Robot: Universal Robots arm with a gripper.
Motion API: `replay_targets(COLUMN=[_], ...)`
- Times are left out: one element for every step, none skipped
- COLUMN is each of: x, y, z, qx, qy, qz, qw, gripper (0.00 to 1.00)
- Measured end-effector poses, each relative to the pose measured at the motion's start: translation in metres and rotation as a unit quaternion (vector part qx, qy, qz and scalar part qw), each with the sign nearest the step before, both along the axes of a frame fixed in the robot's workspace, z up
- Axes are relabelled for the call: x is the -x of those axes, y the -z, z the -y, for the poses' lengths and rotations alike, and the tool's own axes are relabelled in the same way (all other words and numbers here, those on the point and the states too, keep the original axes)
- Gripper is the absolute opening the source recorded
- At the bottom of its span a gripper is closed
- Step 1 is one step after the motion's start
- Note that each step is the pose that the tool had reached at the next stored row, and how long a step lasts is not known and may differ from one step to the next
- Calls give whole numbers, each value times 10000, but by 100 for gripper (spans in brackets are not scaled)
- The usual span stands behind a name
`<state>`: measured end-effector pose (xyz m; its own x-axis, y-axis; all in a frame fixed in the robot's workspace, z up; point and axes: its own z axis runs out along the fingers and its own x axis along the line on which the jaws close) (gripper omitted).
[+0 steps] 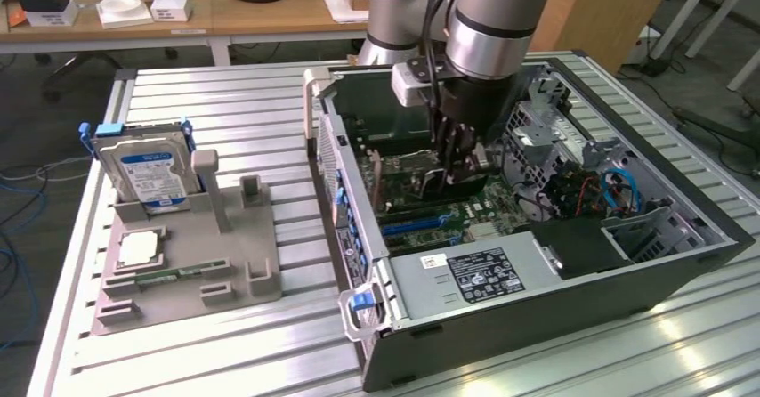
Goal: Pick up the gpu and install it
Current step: 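Insert the gpu into the slot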
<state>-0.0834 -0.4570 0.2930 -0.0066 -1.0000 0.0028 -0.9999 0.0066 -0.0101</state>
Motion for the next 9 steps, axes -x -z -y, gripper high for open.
replay_targets(x=[4,8,12,17,20,22,24,27,30], y=[8,17,25,34,41,50,60,71,81], z=[1,1,2,3,4,4,5,5,6], qx=[0,-1,0,-1,0,-1,-1,-1,0], qy=[0,0,-1,-1,-1,-1,-1,-1,0], qz=[0,0,0,0,0,0,0,0,0], qw=[10000,10000,10000,10000,10000,10000,10000,10000,10000], gripper=[26,26,26,26,26,26,26,26,26])
